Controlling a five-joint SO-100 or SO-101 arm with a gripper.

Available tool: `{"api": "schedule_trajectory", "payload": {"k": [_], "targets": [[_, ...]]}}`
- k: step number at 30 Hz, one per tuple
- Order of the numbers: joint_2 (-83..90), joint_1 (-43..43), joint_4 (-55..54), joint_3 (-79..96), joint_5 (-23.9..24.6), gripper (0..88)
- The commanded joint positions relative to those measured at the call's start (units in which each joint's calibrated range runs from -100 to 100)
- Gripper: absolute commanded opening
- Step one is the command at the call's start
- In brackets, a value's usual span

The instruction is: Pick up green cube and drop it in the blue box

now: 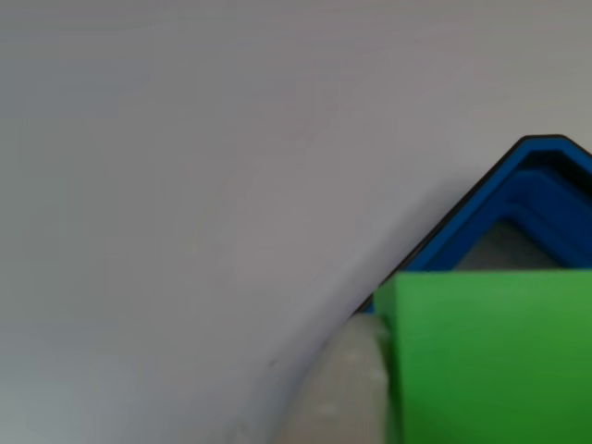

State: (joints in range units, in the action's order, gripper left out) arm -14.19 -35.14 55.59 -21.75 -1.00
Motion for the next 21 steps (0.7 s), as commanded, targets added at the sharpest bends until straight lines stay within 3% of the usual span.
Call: {"api": "schedule_trajectory", "payload": {"k": [1,21], "targets": [[2.3,-3.1,0.2,-3.3,-0.1,1.2],[0.4,-7.9,0.2,-2.5,0.0,1.2]]}}
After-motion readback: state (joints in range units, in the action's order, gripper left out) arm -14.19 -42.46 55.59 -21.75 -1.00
